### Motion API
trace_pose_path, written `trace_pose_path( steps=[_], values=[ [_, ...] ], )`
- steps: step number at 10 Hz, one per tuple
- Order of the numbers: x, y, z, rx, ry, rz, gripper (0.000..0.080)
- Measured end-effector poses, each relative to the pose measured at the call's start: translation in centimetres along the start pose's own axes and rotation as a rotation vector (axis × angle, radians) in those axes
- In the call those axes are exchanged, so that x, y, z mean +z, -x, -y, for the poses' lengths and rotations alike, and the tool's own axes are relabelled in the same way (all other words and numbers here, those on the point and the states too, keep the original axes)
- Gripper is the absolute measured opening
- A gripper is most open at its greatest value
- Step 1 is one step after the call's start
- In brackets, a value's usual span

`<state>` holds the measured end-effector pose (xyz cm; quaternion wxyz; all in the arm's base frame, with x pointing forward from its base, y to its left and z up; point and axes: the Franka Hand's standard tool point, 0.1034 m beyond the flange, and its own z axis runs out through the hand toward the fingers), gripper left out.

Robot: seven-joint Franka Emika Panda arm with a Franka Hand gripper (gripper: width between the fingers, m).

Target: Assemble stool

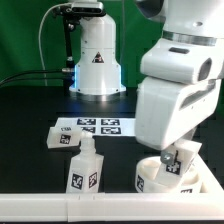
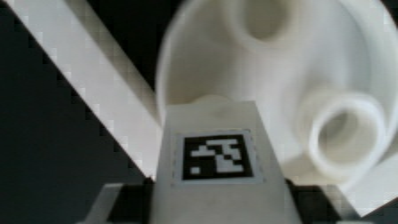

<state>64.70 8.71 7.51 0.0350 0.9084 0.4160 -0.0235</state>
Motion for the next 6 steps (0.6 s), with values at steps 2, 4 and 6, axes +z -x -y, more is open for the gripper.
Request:
trace_pose_path(
  steps=[2,4,6],
  values=[
    [0.06,-0.04,0.07,0.126,-0.001,0.000,0.0335],
    [0.33,-0.12,0.07,0.390,-0.015,-0.006,0.0335],
    [0.41,-0.31,0.79,0.825,-0.084,-0.004,0.0335]
  ],
)
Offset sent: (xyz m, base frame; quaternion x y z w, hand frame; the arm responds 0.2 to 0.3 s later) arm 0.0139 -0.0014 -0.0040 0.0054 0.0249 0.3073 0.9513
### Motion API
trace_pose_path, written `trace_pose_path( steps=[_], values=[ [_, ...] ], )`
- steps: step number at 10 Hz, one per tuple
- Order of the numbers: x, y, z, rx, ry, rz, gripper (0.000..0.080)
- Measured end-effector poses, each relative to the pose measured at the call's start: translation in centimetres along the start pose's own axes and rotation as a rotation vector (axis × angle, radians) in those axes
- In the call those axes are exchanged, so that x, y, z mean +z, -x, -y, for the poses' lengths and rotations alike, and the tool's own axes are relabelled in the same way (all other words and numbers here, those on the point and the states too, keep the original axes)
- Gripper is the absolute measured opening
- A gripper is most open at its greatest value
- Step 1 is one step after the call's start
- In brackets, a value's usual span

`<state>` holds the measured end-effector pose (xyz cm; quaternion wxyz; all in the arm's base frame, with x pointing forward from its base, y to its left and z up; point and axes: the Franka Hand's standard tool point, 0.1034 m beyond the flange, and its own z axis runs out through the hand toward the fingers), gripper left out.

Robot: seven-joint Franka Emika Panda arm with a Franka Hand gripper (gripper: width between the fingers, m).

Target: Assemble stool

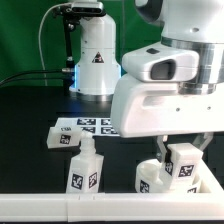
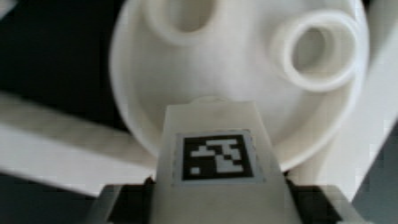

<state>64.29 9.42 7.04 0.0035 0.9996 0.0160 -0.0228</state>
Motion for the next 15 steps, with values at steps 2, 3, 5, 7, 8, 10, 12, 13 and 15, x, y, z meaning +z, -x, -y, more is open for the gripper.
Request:
trace_pose_path(
  steps=[2,3,5,7,8,10,12,13,15],
  values=[
    [-0.3,-0.1,-0.4,0.130,-0.013,-0.002,0.0335],
    [0.0,0.1,-0.6,0.196,-0.010,0.004,0.0335],
    [0.0,0.1,-0.9,0.305,-0.006,0.005,0.0335],
    [0.1,-0.1,-1.9,0.616,-0.022,-0.011,0.0335],
    [0.2,0.1,-2.4,0.795,-0.031,-0.026,0.0337],
    [0.0,0.3,-2.7,0.972,-0.035,-0.051,0.0337],
    [0.2,0.7,-3.3,1.140,-0.027,-0.063,0.0337],
    [0.2,0.7,-3.4,1.172,-0.022,-0.069,0.0337],
    [0.4,0.8,-3.1,1.216,-0.022,-0.065,0.0520]
  ],
)
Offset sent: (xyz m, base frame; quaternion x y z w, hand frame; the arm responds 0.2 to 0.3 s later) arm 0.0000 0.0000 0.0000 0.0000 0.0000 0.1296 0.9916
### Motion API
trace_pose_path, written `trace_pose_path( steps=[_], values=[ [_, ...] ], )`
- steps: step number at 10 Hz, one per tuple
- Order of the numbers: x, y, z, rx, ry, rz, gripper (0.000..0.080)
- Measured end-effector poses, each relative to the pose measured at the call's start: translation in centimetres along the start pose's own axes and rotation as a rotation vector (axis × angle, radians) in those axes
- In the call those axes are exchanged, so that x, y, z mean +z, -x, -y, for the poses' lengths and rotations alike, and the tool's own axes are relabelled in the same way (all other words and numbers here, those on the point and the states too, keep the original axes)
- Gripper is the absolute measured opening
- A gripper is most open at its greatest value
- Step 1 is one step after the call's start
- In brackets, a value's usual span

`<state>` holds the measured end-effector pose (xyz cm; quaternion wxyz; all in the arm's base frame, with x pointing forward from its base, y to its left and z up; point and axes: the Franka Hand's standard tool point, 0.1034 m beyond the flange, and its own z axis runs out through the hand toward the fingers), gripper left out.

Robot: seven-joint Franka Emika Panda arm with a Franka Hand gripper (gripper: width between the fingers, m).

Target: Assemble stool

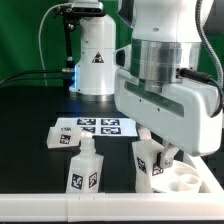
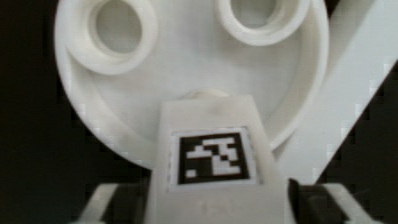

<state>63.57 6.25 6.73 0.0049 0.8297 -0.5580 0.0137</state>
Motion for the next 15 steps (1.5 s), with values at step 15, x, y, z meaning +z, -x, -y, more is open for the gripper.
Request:
trace_pose_path(
  steps=[15],
  values=[
    [-4.1,-5.8,-3.1,-0.425,-0.046,-0.001,0.0649]
  ],
)
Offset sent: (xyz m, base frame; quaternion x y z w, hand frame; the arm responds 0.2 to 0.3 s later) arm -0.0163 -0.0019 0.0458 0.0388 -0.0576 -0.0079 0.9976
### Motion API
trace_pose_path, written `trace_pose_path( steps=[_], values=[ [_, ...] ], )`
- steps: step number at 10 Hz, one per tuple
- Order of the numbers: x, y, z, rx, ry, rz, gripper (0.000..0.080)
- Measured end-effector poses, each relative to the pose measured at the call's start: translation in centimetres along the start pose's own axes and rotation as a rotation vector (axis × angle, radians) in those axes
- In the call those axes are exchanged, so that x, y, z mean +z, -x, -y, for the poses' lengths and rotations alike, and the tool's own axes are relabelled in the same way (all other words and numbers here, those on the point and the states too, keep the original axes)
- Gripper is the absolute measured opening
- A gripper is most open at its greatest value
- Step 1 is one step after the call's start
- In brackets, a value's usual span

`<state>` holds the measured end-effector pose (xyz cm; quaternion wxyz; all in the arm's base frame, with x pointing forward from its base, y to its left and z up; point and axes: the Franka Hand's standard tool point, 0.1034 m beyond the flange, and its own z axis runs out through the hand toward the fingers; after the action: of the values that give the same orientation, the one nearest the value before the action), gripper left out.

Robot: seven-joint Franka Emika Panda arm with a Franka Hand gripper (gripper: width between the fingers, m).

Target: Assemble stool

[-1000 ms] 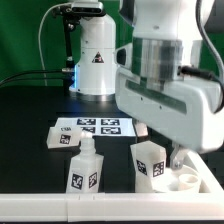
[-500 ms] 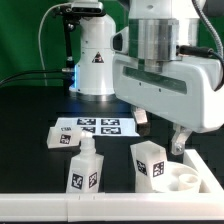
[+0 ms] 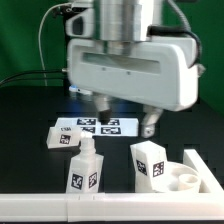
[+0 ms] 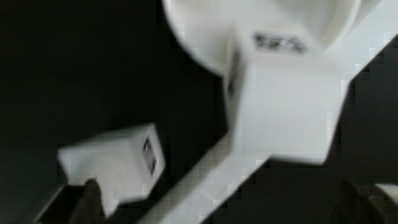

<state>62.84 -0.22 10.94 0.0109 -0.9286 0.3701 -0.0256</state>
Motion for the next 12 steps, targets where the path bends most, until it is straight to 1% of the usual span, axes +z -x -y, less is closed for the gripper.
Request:
trace_pose_path(
  steps=[1,2,3,4,5,6,7,8,9,10,11,12],
  values=[
    [0.5,-0.6,-0.6,-0.067,-0.002,-0.003,0.0649],
    [0.8,-0.6,-0.5,-0.107,-0.012,-0.017,0.0649],
    [0.8,-0.6,-0.4,-0.181,-0.012,-0.017,0.0649],
    [0.8,-0.6,-0.5,-0.171,-0.013,-0.018,0.0649],
    [1.2,-0.9,-1.2,-0.197,-0.011,-0.025,0.0649],
    [1.2,-1.5,-2.2,-0.220,-0.006,-0.025,0.0649],
    [1.2,-2.1,-3.0,-0.218,0.001,-0.015,0.0649],
    [1.3,-2.7,-3.6,-0.206,0.018,0.022,0.0649],
    [1.5,-3.0,-3.7,-0.198,0.047,0.093,0.0649],
    [1.5,-3.8,-3.1,-0.182,0.045,0.098,0.0649],
    [1.6,-3.6,-3.1,-0.171,0.049,0.104,0.0649],
    [1.7,-3.1,-3.8,-0.181,0.075,0.169,0.0649]
  ],
)
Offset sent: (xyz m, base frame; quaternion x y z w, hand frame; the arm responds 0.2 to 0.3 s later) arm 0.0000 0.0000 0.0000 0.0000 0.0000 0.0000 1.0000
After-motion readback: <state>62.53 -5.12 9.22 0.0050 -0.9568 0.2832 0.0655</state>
